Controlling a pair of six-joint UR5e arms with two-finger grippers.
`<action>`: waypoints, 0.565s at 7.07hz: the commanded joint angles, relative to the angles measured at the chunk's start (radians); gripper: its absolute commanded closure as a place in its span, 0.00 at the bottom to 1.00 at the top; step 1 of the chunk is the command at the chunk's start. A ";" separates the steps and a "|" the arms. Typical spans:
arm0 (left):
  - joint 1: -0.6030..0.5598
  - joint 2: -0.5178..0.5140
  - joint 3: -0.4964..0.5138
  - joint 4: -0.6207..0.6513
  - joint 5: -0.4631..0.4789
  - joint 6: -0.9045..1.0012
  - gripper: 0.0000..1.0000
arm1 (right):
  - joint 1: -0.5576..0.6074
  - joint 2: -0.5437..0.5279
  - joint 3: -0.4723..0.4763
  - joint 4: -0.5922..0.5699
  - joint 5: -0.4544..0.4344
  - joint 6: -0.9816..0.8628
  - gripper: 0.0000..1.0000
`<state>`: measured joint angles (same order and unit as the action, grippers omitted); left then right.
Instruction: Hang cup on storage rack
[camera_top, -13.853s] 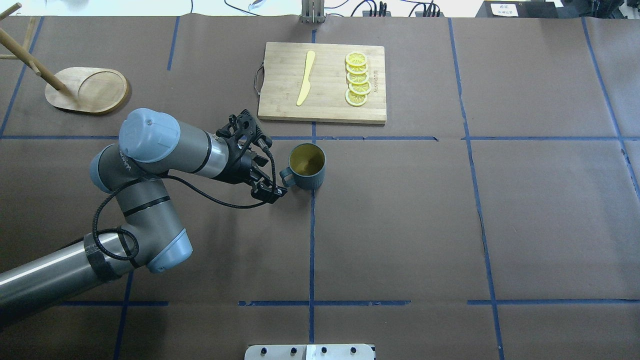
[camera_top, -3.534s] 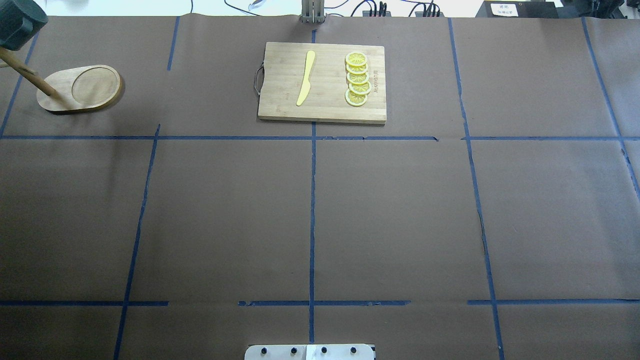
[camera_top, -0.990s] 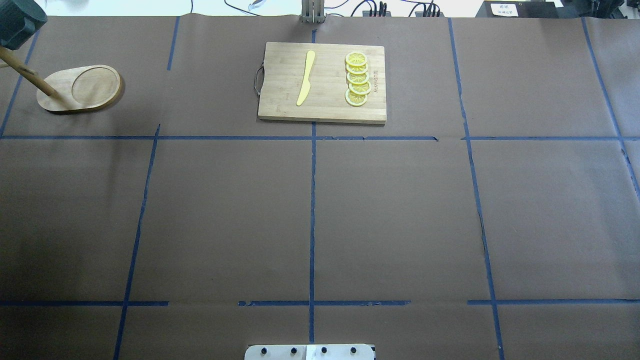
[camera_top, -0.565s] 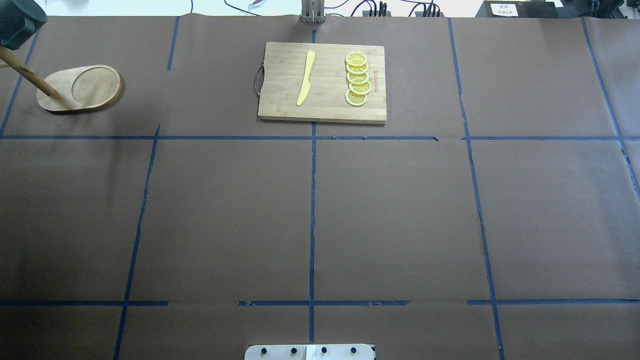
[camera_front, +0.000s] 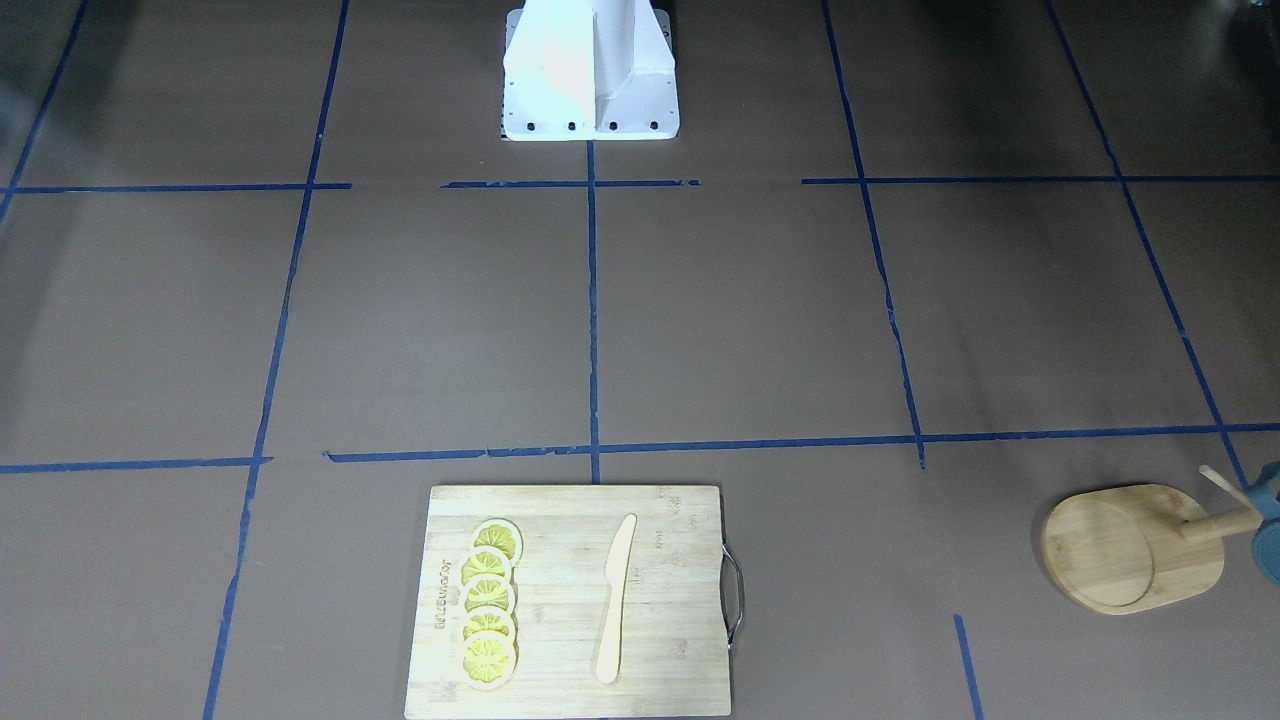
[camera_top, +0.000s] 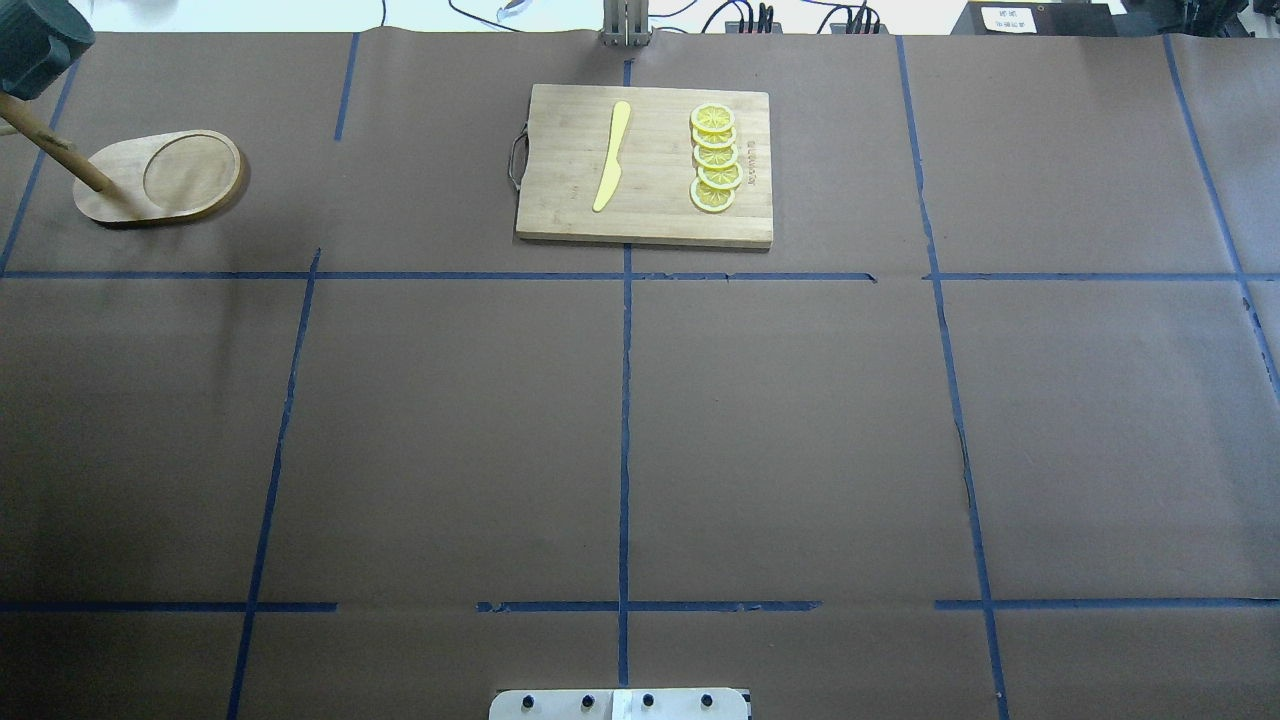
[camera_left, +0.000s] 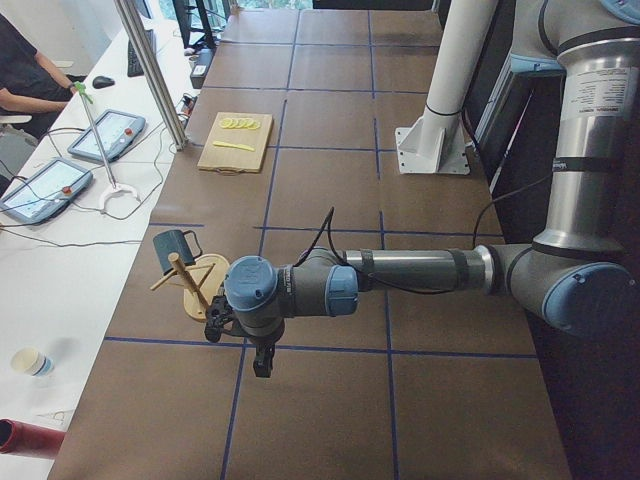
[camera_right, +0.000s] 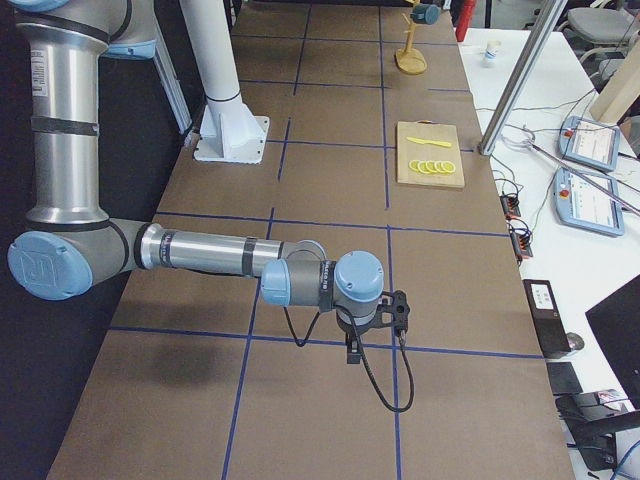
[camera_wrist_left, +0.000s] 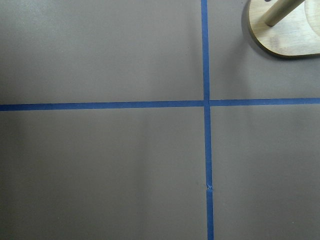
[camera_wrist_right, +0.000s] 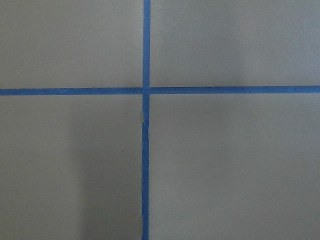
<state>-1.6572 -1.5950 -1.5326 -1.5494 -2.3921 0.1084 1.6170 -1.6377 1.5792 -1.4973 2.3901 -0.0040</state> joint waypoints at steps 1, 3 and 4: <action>0.001 0.000 0.000 0.000 0.001 -0.001 0.00 | 0.026 0.027 -0.007 -0.080 0.044 -0.001 0.00; 0.001 -0.002 -0.001 -0.001 0.001 -0.001 0.00 | 0.027 0.018 -0.007 -0.075 0.034 -0.019 0.00; 0.001 -0.002 0.000 0.000 0.001 -0.001 0.00 | 0.026 0.018 -0.007 -0.075 0.034 -0.019 0.00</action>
